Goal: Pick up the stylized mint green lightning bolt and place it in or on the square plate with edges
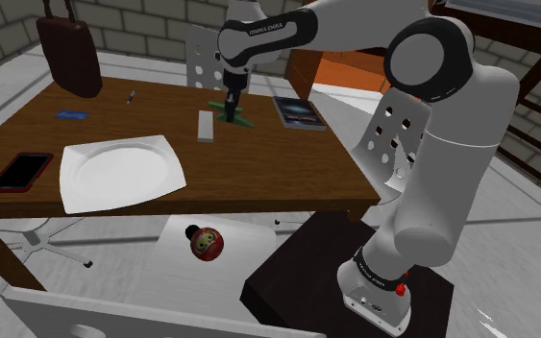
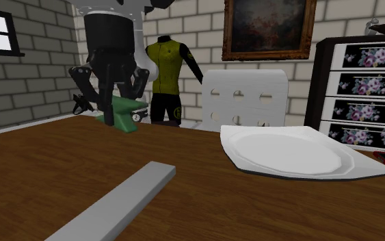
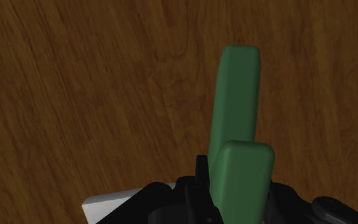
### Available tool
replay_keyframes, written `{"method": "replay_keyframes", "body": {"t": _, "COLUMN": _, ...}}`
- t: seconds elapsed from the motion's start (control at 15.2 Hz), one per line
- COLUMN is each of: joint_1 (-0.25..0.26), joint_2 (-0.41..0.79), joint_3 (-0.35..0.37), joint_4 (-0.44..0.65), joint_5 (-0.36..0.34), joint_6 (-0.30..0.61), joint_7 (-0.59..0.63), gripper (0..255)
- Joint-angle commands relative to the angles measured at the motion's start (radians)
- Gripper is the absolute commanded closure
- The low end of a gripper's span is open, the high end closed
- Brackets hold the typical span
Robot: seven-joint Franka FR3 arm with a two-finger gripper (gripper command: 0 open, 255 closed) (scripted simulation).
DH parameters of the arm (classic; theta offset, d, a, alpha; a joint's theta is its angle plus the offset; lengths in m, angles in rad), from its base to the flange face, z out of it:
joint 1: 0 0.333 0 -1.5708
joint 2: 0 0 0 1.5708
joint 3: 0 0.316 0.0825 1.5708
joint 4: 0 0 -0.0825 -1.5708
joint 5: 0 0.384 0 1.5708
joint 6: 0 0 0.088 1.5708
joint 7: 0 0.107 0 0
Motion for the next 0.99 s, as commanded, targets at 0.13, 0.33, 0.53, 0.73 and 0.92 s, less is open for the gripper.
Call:
{"method": "replay_keyframes", "body": {"t": 0.13, "joint_1": 0.014, "joint_2": -0.007, "joint_3": 0.007, "joint_4": 0.030, "joint_5": -0.004, "joint_6": -0.037, "joint_7": 0.022, "gripper": 255}}
{"method": "replay_keyframes", "body": {"t": 0.33, "joint_1": 0.054, "joint_2": 0.007, "joint_3": 0.029, "joint_4": 0.051, "joint_5": -0.010, "joint_6": -0.044, "joint_7": 0.088, "gripper": 255}}
{"method": "replay_keyframes", "body": {"t": 0.53, "joint_1": 0.095, "joint_2": 0.029, "joint_3": 0.051, "joint_4": 0.083, "joint_5": -0.015, "joint_6": -0.055, "joint_7": 0.152, "gripper": 255}}
{"method": "replay_keyframes", "body": {"t": 0.73, "joint_1": 0.135, "joint_2": 0.058, "joint_3": 0.072, "joint_4": 0.128, "joint_5": -0.021, "joint_6": -0.070, "joint_7": 0.214, "gripper": 255}}
{"method": "replay_keyframes", "body": {"t": 0.92, "joint_1": 0.174, "joint_2": 0.097, "joint_3": 0.091, "joint_4": 0.185, "joint_5": -0.026, "joint_6": -0.090, "joint_7": 0.275, "gripper": 255}}
